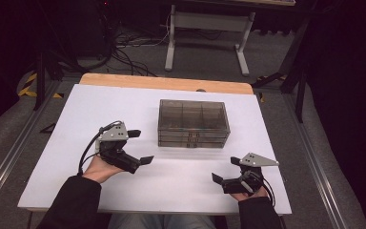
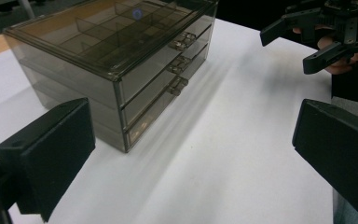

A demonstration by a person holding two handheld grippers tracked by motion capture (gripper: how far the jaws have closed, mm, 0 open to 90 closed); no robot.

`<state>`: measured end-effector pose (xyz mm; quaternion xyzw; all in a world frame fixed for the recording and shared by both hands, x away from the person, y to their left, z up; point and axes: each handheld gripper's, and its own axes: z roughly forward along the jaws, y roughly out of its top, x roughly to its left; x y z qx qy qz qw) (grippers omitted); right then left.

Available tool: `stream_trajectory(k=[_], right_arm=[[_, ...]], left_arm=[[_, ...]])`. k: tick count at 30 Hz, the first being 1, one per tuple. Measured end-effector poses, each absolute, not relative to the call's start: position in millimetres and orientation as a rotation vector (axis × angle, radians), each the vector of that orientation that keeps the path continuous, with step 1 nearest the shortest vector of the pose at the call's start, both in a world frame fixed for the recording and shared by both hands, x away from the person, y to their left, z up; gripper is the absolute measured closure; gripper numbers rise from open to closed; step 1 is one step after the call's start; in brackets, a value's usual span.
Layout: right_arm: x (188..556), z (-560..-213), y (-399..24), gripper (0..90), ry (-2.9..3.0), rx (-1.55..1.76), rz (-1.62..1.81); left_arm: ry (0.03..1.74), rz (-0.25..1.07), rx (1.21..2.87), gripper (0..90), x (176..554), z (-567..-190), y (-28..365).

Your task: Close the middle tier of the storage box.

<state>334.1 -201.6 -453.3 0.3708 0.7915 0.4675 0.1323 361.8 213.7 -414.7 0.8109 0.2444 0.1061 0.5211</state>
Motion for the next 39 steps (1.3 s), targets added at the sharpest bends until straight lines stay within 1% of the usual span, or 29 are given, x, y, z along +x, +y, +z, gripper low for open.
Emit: stream_trajectory(k=[20, 21, 22, 25, 31, 33, 39], right_arm=[[334.3, -453.3, -201.0, 0.9, 2.295, 1.074, 1.358], [334.5, -453.4, -201.2, 0.9, 2.298, 1.067, 1.353], [334.3, -453.3, -201.3, 1.0, 2.297, 1.071, 1.352], [334.1, -453.1, -201.2, 1.0, 2.295, 1.079, 1.358], [334.1, -453.1, -201.2, 0.9, 2.295, 1.08, 1.358], [334.3, -453.3, -201.3, 0.9, 2.297, 1.072, 1.352], [334.3, -453.4, -200.7, 0.9, 2.296, 1.078, 1.354]], left_arm=[[0.685, 0.299, 1.88, 1.1, 347.1, -431.4, 268.1], [0.683, 0.318, 1.884, 1.0, 346.8, -431.8, 271.2], [0.694, 0.302, 1.874, 1.0, 345.3, -432.9, 272.8], [0.709, 0.307, 1.867, 1.0, 342.2, -434.7, 279.9], [0.741, 0.325, 1.852, 0.4, 335.1, -439.1, 293.3], [0.748, 0.35, 1.851, 0.4, 333.2, -441.2, 300.6], [0.803, 0.352, 1.817, 0.2, 326.0, -449.4, 314.0]])
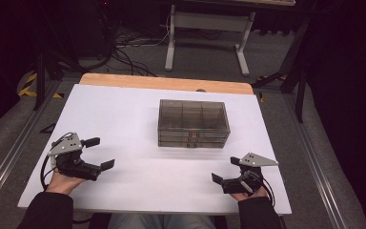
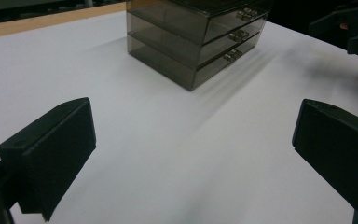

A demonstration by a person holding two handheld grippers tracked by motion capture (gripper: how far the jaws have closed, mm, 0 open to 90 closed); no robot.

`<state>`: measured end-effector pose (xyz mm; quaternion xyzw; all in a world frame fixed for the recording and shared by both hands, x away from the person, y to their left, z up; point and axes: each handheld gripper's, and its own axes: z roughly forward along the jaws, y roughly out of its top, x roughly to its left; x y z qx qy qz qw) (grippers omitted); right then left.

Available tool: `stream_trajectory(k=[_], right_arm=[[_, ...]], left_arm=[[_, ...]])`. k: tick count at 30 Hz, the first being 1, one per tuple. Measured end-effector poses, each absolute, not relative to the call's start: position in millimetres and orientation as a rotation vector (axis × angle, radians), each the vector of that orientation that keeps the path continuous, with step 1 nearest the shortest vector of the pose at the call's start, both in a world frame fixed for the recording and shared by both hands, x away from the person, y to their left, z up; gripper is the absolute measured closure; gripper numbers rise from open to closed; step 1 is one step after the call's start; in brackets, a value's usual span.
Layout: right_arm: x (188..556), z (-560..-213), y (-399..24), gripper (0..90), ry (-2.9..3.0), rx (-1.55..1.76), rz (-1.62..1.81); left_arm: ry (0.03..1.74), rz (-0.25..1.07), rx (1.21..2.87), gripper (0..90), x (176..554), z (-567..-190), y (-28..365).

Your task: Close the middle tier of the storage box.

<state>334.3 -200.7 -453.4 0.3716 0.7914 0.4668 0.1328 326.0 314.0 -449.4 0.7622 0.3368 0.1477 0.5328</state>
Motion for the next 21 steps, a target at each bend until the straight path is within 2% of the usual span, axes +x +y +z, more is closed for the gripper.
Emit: stream_trajectory(k=[14, 21], right_arm=[[334.2, -453.3, -201.0, 0.9, 2.298, 1.071, 1.35], [334.4, -453.4, -200.8, 0.9, 2.296, 1.079, 1.356]], left_arm=[[0.873, 0.361, 1.753, 0.0, 309.9, -467.7, 337.5], [0.887, 0.346, 1.772, 0.0, 306.5, -477.0, 340.1]])
